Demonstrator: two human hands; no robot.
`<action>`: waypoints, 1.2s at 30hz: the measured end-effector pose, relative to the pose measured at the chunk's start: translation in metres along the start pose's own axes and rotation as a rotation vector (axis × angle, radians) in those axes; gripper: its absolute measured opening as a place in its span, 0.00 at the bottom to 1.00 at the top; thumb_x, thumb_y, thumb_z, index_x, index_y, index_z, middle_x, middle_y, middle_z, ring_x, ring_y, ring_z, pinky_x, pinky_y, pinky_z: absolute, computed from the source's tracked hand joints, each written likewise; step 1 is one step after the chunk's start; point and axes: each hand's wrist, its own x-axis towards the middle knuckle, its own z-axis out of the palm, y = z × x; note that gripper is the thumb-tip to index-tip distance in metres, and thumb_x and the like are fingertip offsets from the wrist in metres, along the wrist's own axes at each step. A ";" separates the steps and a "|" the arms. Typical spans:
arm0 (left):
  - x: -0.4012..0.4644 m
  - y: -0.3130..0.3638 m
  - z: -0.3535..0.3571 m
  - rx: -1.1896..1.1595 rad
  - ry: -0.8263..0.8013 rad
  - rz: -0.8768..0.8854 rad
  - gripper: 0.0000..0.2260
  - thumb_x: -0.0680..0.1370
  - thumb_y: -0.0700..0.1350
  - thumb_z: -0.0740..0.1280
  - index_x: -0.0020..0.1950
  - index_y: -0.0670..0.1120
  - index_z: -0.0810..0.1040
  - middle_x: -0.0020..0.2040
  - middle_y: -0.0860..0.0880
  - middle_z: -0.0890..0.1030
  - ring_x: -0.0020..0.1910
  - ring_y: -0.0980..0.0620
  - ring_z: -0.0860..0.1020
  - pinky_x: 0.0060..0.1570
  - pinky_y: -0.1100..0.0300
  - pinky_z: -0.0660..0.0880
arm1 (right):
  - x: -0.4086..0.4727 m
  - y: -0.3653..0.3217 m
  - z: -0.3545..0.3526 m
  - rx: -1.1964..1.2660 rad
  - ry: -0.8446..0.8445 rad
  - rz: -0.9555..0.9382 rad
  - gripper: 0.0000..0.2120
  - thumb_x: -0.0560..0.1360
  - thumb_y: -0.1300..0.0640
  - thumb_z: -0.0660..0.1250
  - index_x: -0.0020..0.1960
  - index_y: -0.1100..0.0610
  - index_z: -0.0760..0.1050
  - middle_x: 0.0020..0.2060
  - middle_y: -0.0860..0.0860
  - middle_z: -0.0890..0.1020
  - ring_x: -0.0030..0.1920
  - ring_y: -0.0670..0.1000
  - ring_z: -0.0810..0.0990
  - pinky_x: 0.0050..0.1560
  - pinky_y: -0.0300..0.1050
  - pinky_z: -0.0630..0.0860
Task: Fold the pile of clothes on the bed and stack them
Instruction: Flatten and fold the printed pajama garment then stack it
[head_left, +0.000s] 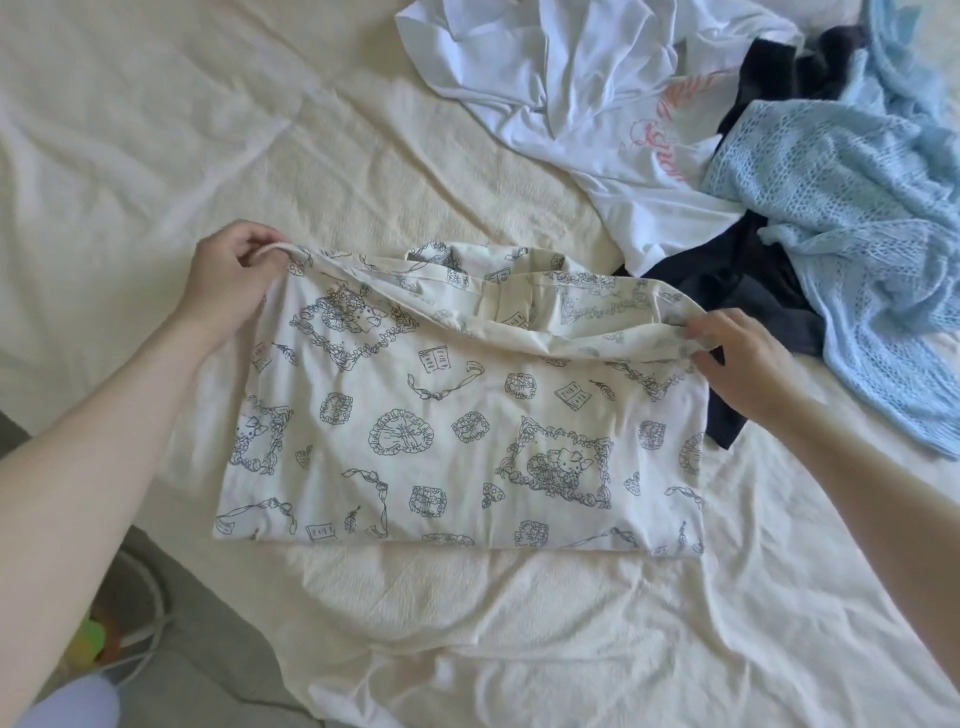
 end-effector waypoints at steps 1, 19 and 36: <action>0.002 0.002 0.001 -0.017 0.003 -0.006 0.11 0.76 0.37 0.65 0.43 0.54 0.74 0.40 0.56 0.77 0.33 0.66 0.73 0.34 0.77 0.67 | 0.002 0.001 0.001 0.095 0.049 0.043 0.09 0.72 0.64 0.68 0.53 0.59 0.78 0.48 0.54 0.78 0.49 0.57 0.76 0.50 0.48 0.72; 0.024 -0.016 0.014 -0.100 0.302 -0.269 0.17 0.76 0.41 0.67 0.64 0.42 0.72 0.40 0.57 0.74 0.44 0.55 0.74 0.45 0.69 0.69 | 0.047 0.003 0.004 0.940 0.323 0.810 0.16 0.73 0.60 0.68 0.61 0.56 0.76 0.46 0.49 0.79 0.47 0.47 0.77 0.55 0.42 0.75; -0.217 -0.078 0.013 -0.493 0.318 -0.812 0.09 0.76 0.49 0.69 0.43 0.45 0.74 0.35 0.50 0.77 0.32 0.55 0.74 0.28 0.66 0.72 | -0.179 -0.180 0.100 0.098 0.039 -0.185 0.22 0.78 0.51 0.56 0.69 0.57 0.71 0.71 0.58 0.68 0.73 0.60 0.61 0.70 0.68 0.54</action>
